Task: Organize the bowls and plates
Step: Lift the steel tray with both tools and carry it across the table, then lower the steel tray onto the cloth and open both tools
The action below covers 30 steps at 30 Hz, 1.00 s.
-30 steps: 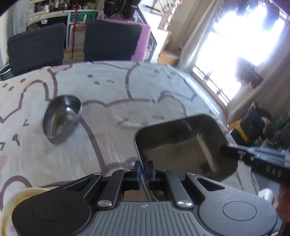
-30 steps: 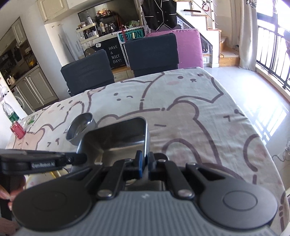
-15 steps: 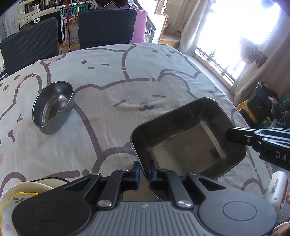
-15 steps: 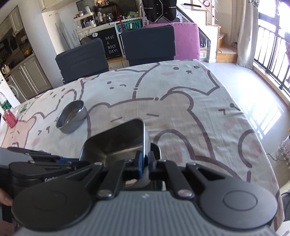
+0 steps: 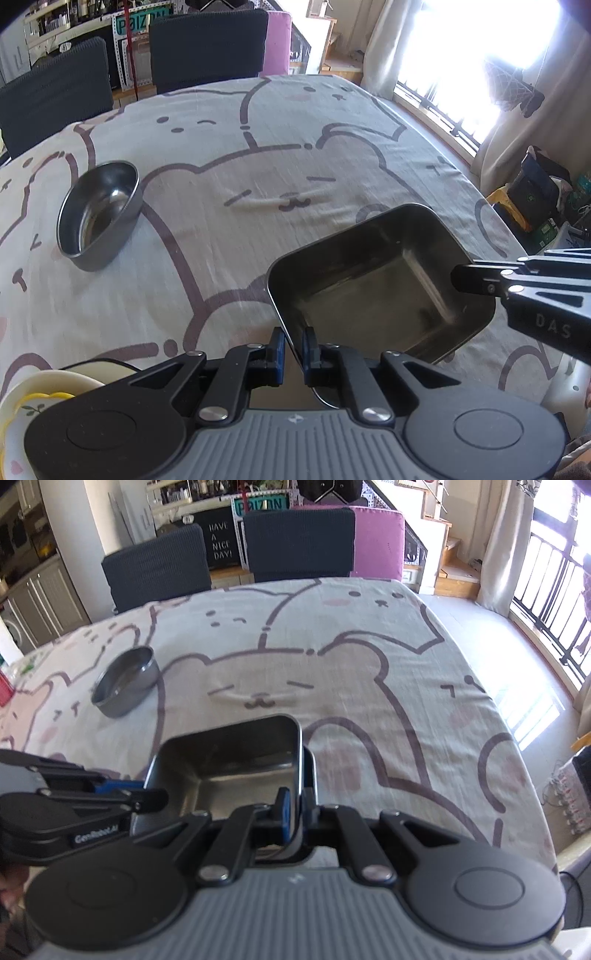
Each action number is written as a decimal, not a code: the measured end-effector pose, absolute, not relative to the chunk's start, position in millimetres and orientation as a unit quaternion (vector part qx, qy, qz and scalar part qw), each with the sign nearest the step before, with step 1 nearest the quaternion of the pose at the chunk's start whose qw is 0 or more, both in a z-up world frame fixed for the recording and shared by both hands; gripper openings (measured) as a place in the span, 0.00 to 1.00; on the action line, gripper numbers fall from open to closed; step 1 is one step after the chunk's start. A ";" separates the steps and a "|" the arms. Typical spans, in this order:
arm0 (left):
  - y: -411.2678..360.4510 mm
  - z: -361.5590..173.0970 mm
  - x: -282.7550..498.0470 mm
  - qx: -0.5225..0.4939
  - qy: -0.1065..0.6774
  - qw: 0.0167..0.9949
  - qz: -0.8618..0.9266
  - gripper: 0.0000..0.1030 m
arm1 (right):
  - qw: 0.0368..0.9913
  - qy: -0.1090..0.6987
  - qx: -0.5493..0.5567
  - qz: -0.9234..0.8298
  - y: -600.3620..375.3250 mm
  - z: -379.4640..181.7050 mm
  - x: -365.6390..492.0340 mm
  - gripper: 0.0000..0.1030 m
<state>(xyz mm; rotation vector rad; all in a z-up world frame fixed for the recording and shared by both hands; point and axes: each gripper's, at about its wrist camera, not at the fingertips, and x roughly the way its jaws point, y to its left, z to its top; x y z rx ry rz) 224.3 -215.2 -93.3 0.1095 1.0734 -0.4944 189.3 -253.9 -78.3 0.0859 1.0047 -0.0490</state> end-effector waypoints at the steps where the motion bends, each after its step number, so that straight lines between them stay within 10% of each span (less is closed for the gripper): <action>1: -215.1 -94.3 224.8 0.051 0.509 0.827 -0.232 0.10 | 0.874 0.484 0.038 -0.025 -253.1 -79.8 190.1 0.08; 30: -214.4 -97.5 223.4 0.052 0.508 0.824 -0.244 0.12 | 0.848 0.527 0.051 -0.029 -264.4 -105.8 202.5 0.08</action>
